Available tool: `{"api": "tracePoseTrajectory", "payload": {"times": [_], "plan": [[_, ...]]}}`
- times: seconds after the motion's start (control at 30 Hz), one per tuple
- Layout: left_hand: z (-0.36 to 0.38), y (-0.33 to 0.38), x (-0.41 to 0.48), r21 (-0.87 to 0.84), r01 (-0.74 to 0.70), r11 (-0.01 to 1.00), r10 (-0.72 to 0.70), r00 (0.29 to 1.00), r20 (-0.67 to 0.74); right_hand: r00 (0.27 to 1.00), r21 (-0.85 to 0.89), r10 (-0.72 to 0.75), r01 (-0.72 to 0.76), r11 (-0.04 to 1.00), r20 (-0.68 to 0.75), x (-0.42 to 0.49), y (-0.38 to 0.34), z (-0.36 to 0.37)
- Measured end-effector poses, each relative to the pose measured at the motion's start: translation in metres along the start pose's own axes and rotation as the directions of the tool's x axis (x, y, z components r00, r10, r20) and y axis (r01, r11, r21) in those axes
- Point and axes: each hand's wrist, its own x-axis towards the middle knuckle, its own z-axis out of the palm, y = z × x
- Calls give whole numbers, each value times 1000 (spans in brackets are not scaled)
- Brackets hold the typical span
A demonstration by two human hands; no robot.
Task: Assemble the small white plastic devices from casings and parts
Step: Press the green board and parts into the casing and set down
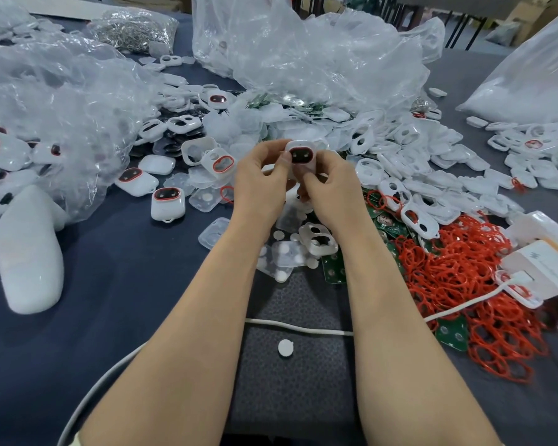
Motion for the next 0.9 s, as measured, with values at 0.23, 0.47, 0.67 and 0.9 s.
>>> {"api": "tracePoseTrajectory", "payload": {"times": [0.23, 0.47, 0.67, 0.9], "plan": [[-2, 0, 0, 10, 16, 1000, -16, 1000, -11, 998, -100, -70, 70, 992, 11, 2, 2, 1], [1, 3, -4, 38, -48, 998, 48, 999, 15, 999, 191, 23, -30, 981, 39, -3, 0, 1], [0, 6, -6, 34, -22, 999, 21, 999, 39, 999, 185, 38, -32, 982, -30, -5, -5, 3], [-41, 44, 8, -16, -21, 1000, 18, 981, -192, 998, 255, 35, -47, 966, 53, 8, -47, 44]]}}
